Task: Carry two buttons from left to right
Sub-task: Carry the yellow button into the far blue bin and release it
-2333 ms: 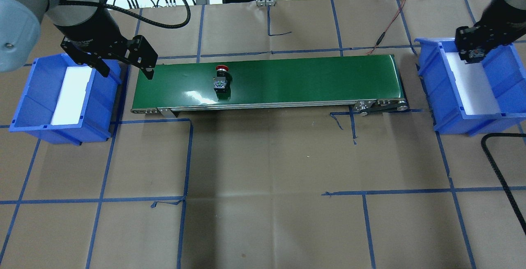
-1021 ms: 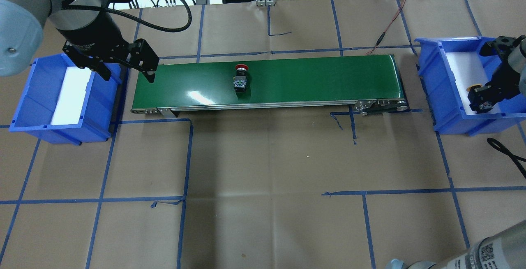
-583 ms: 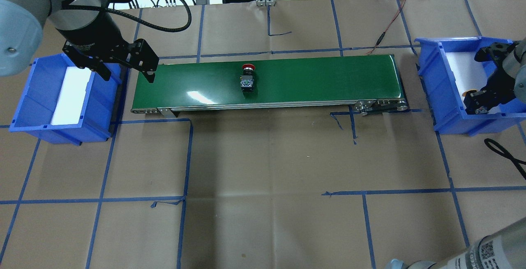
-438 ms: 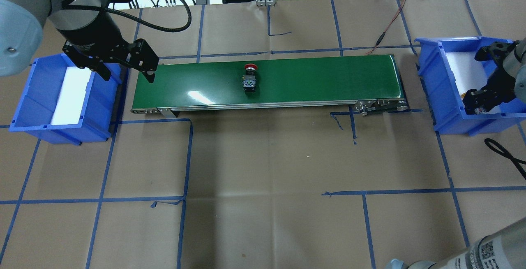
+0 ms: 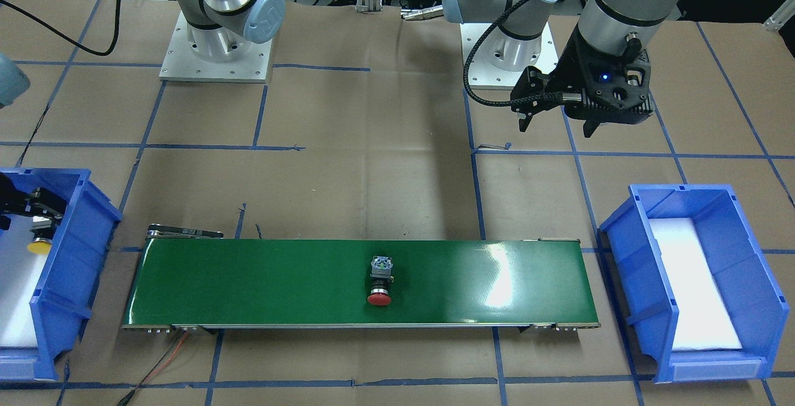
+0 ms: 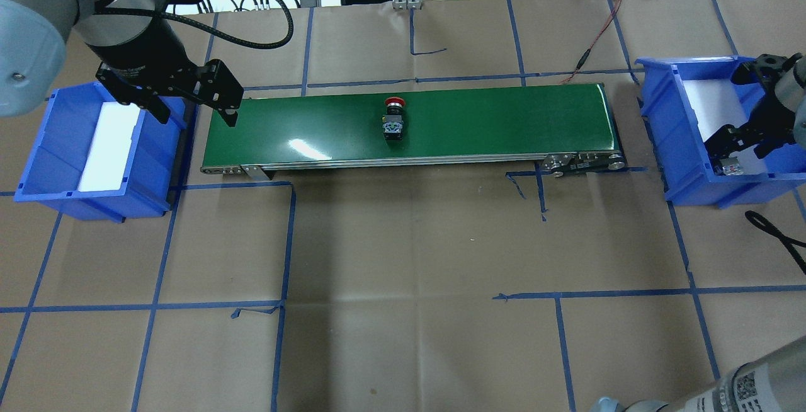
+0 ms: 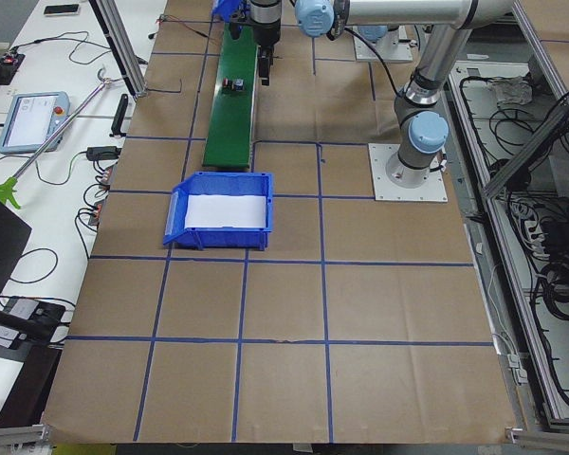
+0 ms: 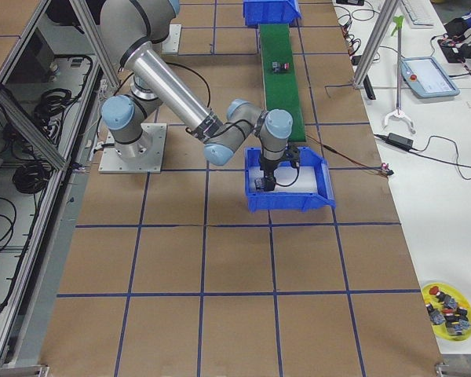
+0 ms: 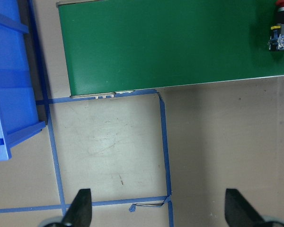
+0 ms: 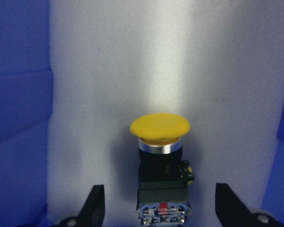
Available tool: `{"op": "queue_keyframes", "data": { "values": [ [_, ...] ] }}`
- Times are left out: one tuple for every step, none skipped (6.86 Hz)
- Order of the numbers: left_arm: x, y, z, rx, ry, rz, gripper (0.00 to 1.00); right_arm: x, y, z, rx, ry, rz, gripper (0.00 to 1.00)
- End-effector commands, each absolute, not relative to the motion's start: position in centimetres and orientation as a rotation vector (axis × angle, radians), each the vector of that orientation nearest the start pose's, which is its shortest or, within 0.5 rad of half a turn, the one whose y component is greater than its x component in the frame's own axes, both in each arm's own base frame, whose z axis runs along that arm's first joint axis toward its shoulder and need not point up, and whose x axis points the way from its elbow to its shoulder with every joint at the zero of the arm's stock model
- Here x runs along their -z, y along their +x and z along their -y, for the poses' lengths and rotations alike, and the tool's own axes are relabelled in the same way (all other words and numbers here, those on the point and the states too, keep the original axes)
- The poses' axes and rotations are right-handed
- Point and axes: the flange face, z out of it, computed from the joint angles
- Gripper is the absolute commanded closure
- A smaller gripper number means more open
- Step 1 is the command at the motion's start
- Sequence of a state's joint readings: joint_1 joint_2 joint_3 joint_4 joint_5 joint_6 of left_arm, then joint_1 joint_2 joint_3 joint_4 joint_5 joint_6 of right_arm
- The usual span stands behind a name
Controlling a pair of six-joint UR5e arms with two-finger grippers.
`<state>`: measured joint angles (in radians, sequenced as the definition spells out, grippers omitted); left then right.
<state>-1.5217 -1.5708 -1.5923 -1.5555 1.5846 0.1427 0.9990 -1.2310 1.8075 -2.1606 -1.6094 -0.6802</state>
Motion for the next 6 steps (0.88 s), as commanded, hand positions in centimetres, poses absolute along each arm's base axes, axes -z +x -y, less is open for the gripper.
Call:
{"op": "queue_keyframes", "data": {
  "values": [
    [-47.9,-10.8,49.7,-0.012,0.146,-3.125,0.00,-33.8,-18.5,58.4,0.129,-0.246,-3.230,0.01],
    [-47.9,-10.8,49.7,-0.012,0.146,-3.125,0.00,-39.3,-17.5,58.8,0.093,-0.178,-3.215,0.01],
    [-47.9,-10.8,49.7,-0.012,0.146,-3.125,0.00,-44.0,-14.6,59.6,0.012,-0.025,-3.183,0.01],
    [-47.8,-10.8,49.8,-0.014,0.146,-3.127,0.00,-47.1,-9.2,61.0,0.018,0.047,-3.186,0.01],
    [-47.9,-10.8,49.7,-0.011,0.146,-3.127,0.00,-47.7,-1.1,61.6,0.051,-0.017,-3.198,0.01],
    [-47.9,-10.8,49.7,-0.011,0.146,-3.127,0.00,-47.2,7.3,61.7,0.075,-0.049,-3.189,0.01]
  ]
}}
